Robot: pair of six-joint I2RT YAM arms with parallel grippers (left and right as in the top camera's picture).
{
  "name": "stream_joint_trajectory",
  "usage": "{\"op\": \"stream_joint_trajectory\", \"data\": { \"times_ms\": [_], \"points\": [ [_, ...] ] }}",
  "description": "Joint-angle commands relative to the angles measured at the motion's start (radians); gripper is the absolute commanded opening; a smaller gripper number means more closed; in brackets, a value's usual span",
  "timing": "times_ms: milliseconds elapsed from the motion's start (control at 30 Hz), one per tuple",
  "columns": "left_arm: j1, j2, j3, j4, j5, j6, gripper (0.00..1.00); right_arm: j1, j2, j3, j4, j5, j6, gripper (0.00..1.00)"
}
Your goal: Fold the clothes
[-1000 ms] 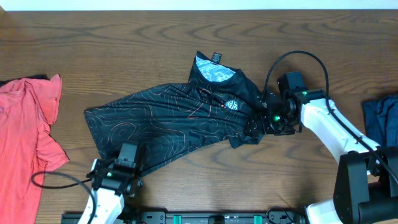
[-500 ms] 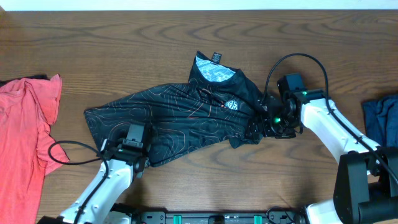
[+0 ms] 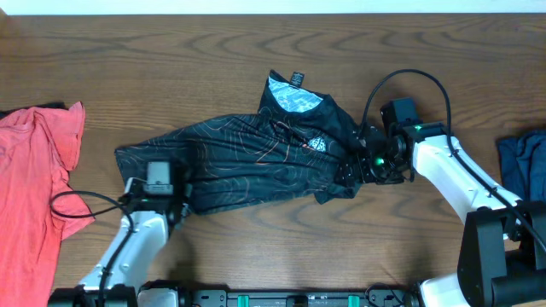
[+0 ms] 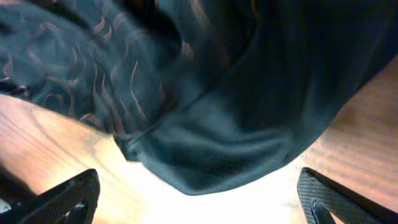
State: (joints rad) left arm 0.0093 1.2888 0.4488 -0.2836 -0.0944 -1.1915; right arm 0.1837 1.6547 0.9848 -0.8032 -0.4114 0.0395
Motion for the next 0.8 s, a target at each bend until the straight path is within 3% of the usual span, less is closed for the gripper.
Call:
{"op": "stream_joint_trajectory", "data": {
  "times_ms": [0,167,233,267,300,400,500,533,633,767],
  "points": [
    [0.070,0.024,0.018,-0.017,0.018,0.143,0.06,0.005,-0.001,0.016,0.034,-0.015,-0.021,0.99],
    [0.107,0.024,0.032,-0.016,0.046,0.167,0.06,0.005,-0.001,0.016,0.086,-0.102,-0.082,0.96],
    [0.107,0.024,0.032,-0.016,0.047,0.167,0.06,0.005,-0.001,0.016,0.112,-0.101,-0.071,0.77],
    [0.107,0.024,0.032,-0.016,0.046,0.167,0.06,0.005,-0.001,0.016,0.122,-0.096,-0.053,0.54],
    [0.107,0.024,0.032,-0.016,0.047,0.168,0.06,0.005,-0.001,0.016,0.136,-0.078,-0.019,0.45],
    [0.107,0.024,0.032,-0.016,0.047,0.171,0.06,0.005,0.010,0.016,0.163,-0.009,0.053,0.81],
    [0.107,0.024,0.031,-0.016,0.047,0.171,0.06,0.003,0.033,0.016,0.173,0.008,0.083,0.91],
    [0.107,0.024,0.032,-0.016,0.047,0.171,0.06,0.001,0.043,0.016,0.177,0.008,0.088,0.90],
    [0.107,0.024,0.032,-0.017,0.047,0.171,0.06,-0.001,0.070,0.016,0.195,0.008,0.100,0.74],
    [0.107,0.024,0.031,-0.017,0.049,0.171,0.06,-0.001,0.113,0.016,0.245,0.007,0.142,0.69]
  ]
}}
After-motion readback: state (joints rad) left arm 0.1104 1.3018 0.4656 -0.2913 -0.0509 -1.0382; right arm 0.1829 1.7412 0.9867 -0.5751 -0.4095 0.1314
